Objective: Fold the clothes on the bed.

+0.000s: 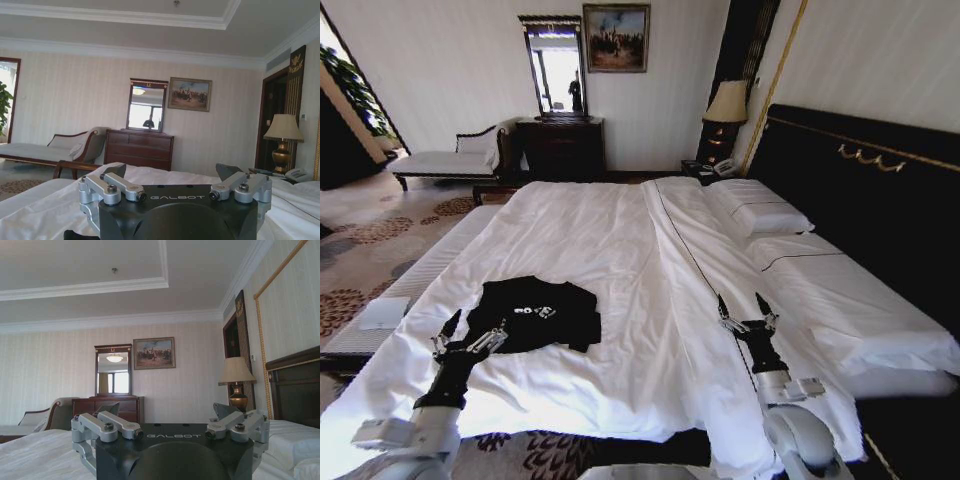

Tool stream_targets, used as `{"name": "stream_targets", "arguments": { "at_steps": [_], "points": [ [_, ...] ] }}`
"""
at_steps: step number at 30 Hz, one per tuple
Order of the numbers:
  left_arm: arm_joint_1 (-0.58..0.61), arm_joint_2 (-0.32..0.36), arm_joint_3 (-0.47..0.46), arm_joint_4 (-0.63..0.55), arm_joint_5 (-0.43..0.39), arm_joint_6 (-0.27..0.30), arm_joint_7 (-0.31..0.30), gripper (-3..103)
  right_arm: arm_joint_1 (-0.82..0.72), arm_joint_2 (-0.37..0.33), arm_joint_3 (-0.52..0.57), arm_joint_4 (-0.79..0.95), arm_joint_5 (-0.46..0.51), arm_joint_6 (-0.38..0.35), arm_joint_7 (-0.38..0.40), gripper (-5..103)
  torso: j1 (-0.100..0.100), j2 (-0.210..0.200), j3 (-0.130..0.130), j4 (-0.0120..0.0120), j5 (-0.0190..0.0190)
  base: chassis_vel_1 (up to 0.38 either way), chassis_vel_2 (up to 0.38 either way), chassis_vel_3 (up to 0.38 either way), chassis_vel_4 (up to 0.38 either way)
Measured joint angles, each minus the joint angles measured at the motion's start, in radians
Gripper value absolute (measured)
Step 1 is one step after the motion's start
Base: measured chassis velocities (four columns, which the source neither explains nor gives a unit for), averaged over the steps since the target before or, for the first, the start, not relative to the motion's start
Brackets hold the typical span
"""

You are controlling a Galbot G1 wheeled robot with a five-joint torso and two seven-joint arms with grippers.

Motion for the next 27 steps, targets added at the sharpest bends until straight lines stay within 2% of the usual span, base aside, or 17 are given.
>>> {"name": "stream_targets", "arguments": {
  "at_steps": [27],
  "points": [
    [0.003,-0.005,-0.009,-0.001,-0.001,-0.003,0.0,100,0.009,0.013,-0.014,-0.011,-0.013,0.004,0.003,100,0.0,0.0,0.0,0.0,0.0,0.033,0.072,-0.03,-0.069]
  ]
}}
